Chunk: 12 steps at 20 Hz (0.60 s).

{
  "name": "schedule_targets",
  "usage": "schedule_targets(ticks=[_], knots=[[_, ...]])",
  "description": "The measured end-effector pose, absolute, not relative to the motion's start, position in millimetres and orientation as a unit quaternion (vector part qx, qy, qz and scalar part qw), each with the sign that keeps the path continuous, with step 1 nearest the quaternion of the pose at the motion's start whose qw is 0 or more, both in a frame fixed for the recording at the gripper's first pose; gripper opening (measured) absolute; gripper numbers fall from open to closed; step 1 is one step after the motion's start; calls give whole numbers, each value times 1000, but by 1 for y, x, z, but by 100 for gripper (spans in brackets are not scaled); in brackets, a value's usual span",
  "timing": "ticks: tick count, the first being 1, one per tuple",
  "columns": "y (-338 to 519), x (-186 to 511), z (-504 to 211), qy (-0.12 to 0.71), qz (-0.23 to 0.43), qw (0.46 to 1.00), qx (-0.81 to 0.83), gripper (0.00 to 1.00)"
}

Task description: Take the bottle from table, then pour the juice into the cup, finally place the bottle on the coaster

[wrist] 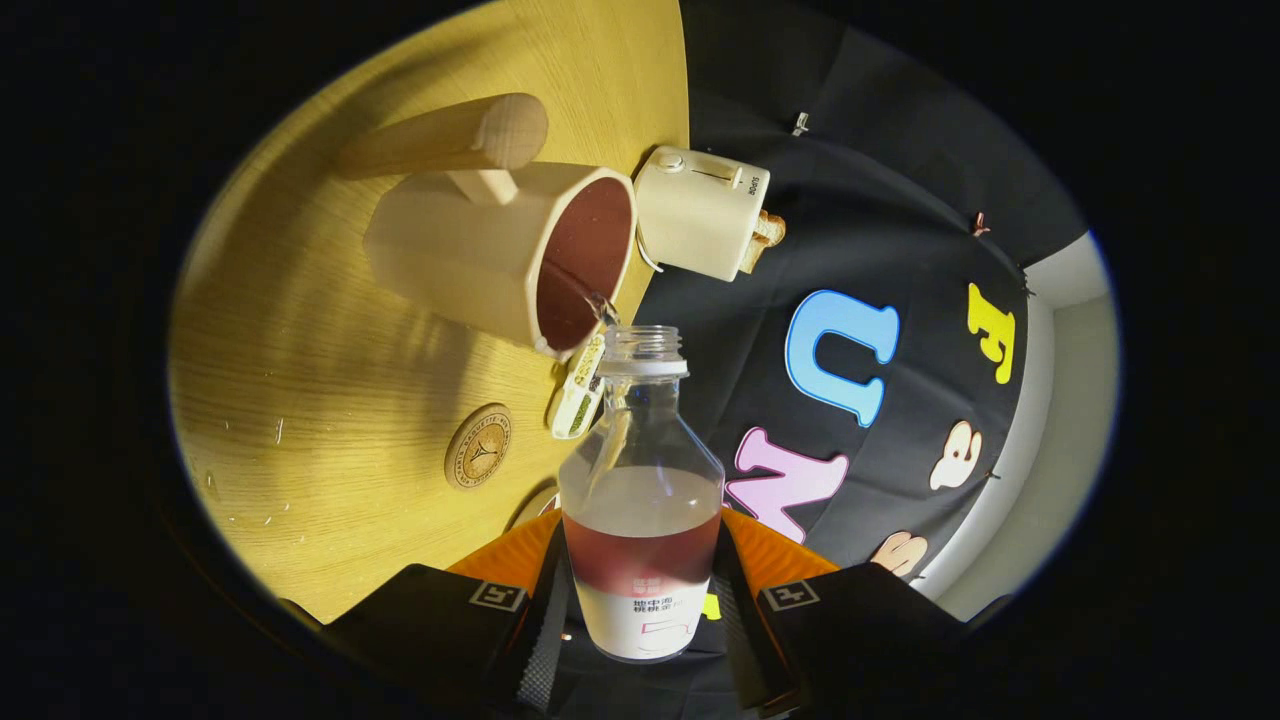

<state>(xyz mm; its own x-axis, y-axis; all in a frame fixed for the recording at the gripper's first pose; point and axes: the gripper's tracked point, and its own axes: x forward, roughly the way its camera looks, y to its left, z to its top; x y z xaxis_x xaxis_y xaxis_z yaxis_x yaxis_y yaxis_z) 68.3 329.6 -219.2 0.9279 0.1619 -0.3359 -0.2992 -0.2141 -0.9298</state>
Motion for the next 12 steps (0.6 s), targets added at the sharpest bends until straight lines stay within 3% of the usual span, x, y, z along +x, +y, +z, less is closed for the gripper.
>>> schedule_targets(ticks=[12], knots=[[337,73,-210,10,192,592,-783,70]])
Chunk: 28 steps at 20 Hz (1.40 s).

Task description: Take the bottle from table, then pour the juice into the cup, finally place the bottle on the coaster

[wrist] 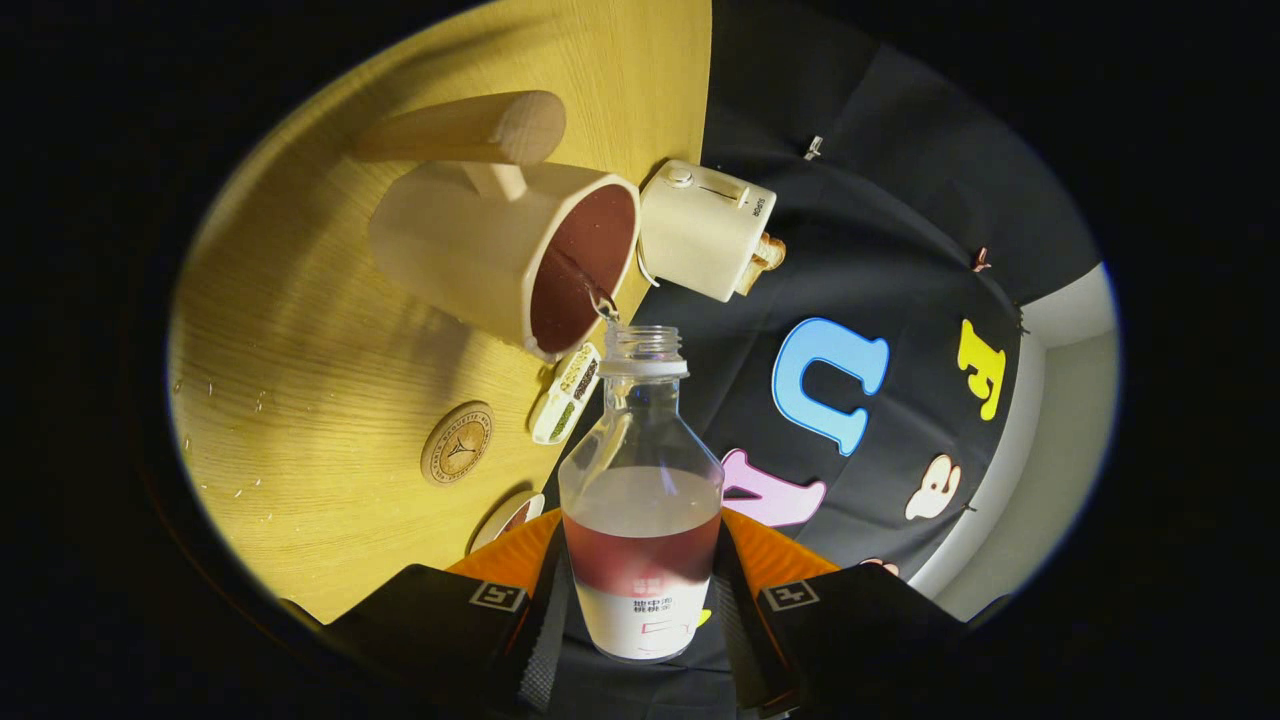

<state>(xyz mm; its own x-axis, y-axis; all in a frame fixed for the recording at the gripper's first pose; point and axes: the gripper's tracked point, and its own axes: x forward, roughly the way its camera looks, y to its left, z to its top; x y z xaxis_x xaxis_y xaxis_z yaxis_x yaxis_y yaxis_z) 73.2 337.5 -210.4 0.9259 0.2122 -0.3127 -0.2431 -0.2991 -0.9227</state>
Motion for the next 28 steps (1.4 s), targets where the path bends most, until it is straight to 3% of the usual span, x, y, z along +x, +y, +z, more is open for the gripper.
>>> schedule_targets(ticks=[28], knots=[[373,79,-191,-122,231,452,-853,70]])
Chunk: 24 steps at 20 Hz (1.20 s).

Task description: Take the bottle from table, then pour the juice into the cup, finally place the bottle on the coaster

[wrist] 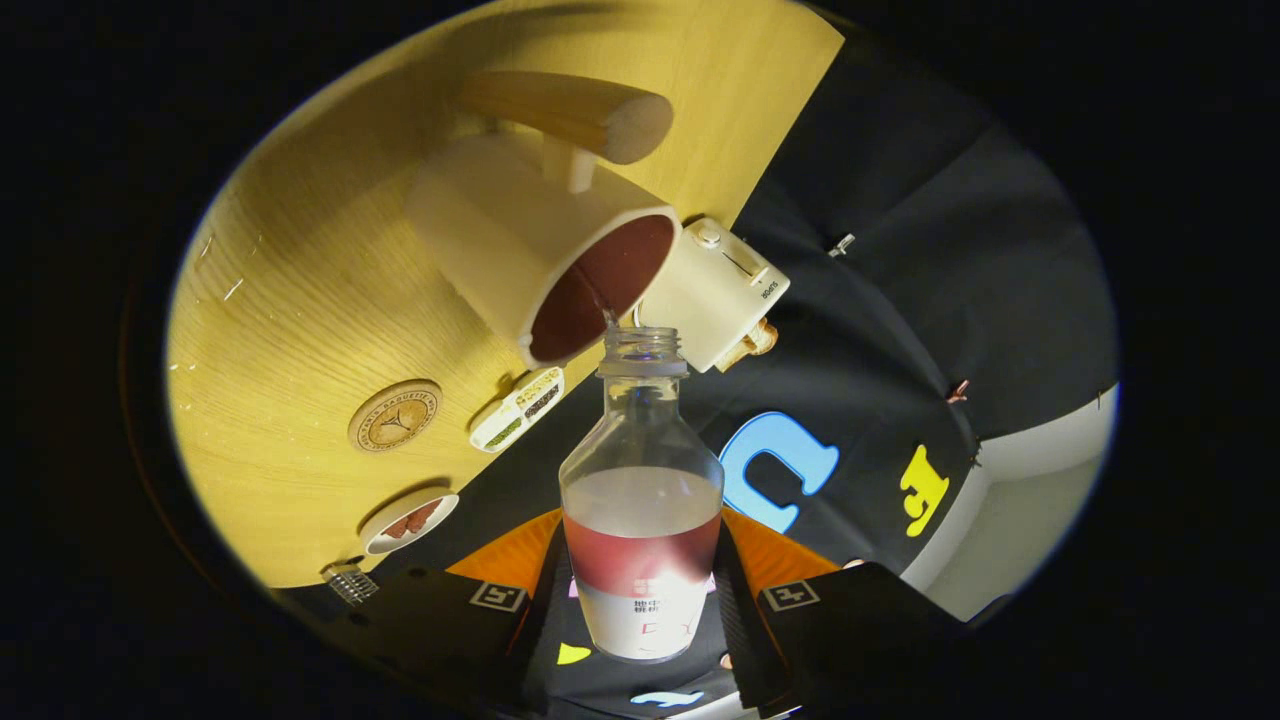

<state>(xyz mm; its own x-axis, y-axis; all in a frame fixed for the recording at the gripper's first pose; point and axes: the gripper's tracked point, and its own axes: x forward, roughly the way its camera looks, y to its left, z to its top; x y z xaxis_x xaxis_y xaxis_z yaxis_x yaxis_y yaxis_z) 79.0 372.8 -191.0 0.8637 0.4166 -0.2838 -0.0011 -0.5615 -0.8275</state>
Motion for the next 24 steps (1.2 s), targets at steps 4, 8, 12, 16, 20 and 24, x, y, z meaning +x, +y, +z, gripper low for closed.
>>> schedule_targets(ticks=[4,8,12,16,20,24], knots=[[372,76,-190,-133,230,441,-857,70],[375,74,-192,-139,233,435,-859,70],[377,73,-193,-145,236,431,-859,70],[377,74,-192,-142,237,432,-859,70],[375,76,-192,-138,235,436,-858,70],[364,80,-195,-92,232,494,-833,70]])
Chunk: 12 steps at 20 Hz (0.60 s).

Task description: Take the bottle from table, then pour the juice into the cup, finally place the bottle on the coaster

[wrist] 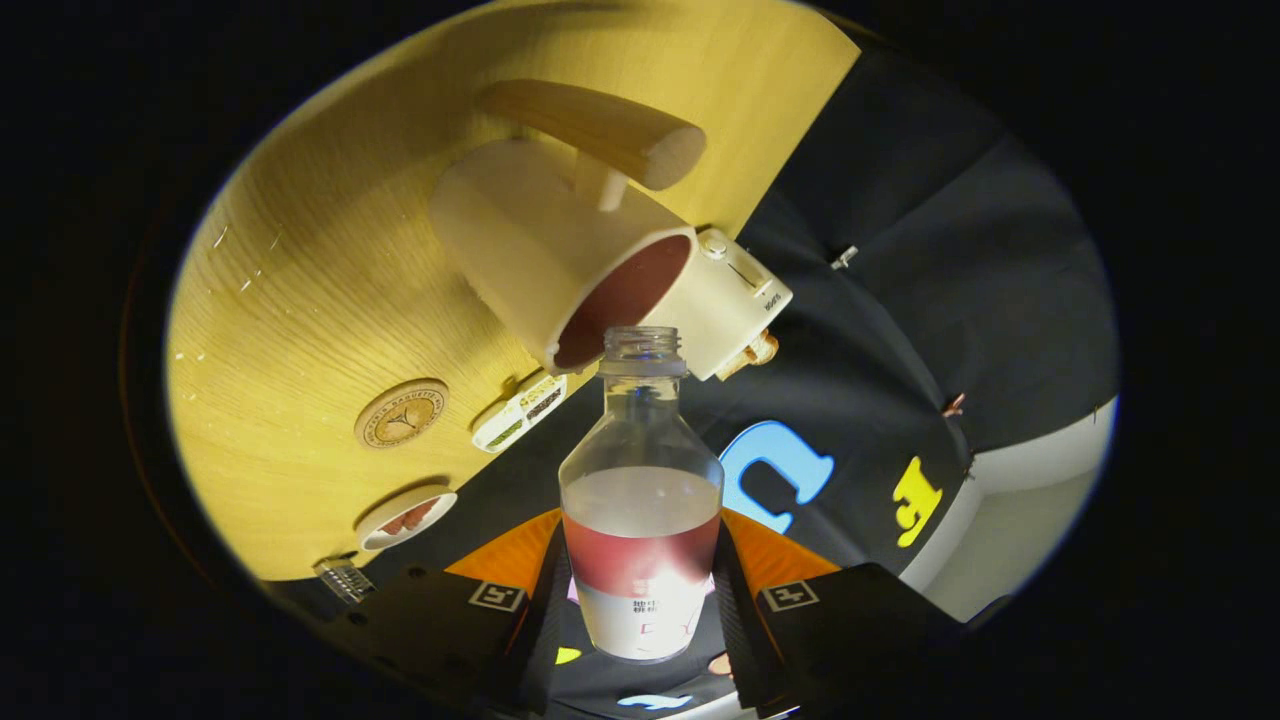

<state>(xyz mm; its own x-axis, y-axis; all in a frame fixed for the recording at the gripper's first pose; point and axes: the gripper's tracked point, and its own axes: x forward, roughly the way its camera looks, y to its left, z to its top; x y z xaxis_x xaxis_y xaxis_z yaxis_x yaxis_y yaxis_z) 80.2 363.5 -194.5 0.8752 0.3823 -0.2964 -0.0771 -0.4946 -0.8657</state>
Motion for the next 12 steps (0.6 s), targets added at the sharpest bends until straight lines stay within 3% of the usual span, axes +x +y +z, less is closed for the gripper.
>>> schedule_targets(ticks=[7,12], knots=[[339,66,-220,57,233,683,-690,70],[351,54,-234,92,260,789,-549,71]])
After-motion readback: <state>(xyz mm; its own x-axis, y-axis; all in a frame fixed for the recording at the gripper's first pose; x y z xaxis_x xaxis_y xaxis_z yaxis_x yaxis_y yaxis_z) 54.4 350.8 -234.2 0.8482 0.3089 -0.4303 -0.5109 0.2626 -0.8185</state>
